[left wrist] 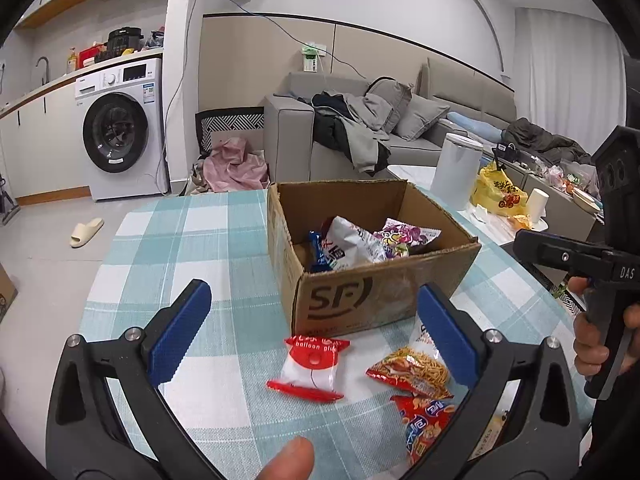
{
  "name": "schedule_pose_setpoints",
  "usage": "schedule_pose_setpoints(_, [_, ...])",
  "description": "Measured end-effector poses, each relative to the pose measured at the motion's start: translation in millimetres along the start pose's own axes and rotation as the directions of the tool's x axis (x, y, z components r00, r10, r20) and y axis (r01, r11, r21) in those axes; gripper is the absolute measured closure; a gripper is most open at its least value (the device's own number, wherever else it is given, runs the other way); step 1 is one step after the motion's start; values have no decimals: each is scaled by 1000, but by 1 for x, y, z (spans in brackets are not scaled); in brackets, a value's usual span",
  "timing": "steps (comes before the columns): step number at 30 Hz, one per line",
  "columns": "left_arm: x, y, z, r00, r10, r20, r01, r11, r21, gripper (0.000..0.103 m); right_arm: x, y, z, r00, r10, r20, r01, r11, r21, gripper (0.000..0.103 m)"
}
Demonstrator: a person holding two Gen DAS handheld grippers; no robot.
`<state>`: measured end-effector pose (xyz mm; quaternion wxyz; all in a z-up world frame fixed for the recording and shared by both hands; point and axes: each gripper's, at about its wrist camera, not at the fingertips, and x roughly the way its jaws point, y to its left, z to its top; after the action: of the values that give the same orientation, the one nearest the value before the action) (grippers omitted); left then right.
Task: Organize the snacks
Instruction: 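Move both tools back down to the remaining snacks beside the box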
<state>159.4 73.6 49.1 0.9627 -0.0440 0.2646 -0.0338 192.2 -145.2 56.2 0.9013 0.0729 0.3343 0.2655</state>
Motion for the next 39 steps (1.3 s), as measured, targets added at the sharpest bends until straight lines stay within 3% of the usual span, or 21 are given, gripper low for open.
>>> schedule_pose_setpoints(12, [8, -7, -23, 998, 35, -54, -33, 998, 51, 1, 11, 17, -21, 997, 21, -77, -27, 997, -77, 0])
schedule_pose_setpoints(26, [40, -6, -40, 990, 25, -137, -16, 998, 62, 1, 49, 10, -40, 979, -4, -204, -6, 999, -49, 0])
schedule_pose_setpoints(39, [73, 11, -53, 970, 28, -240, -28, 1000, 5, 1, 72, 14, -55, 959, -13, -283, -5, 998, -61, 0])
